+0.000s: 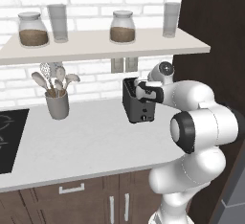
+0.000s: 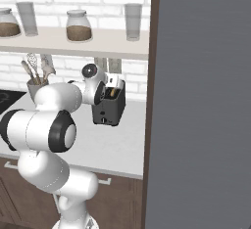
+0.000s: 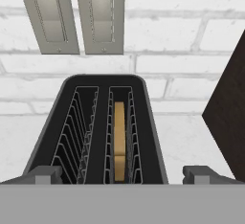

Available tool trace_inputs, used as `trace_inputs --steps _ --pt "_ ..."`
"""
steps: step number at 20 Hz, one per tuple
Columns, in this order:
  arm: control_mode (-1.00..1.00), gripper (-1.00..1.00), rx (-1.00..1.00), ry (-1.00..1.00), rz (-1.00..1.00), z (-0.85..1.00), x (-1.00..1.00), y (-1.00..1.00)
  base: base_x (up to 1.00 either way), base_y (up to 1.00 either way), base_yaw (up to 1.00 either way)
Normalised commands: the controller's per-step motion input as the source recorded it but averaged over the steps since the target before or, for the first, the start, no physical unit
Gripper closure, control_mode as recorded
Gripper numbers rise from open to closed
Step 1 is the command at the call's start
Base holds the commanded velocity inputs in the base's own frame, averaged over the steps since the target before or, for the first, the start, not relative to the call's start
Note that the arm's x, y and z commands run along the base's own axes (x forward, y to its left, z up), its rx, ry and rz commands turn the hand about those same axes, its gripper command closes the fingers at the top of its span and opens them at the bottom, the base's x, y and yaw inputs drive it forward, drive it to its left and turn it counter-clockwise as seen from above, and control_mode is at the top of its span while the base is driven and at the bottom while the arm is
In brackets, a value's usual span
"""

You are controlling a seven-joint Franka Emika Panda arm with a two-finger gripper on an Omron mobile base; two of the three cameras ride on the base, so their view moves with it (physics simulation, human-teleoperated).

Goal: Start the toaster. Once the lever pops up, take the bread to the plate on the dining counter.

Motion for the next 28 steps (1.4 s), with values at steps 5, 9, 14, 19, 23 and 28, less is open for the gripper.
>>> trace_inputs --steps 5,9,14,19,23,28 --pt "-1.0 -1.0 0.0 0.0 0.0 0.0 0.0 0.0 0.0 0.0 0.0" --pt "-1.0 -1.0 0.0 0.0 0.0 0.0 0.0 0.0 0.0 0.0 0.0" --pt "-1.0 -1.0 0.0 0.0 0.0 0.0 0.0 0.0 0.0 0.0 0.0" --pt "-1.0 -1.0 0.0 0.0 0.0 0.0 0.0 0.0 0.0 0.0 0.0" --pt "-1.0 -1.0 0.0 0.0 0.0 0.0 0.0 0.0 0.0 0.0 0.0" --pt "-1.0 -1.0 0.0 0.0 0.0 0.0 0.0 0.0 0.0 0.0 0.0"
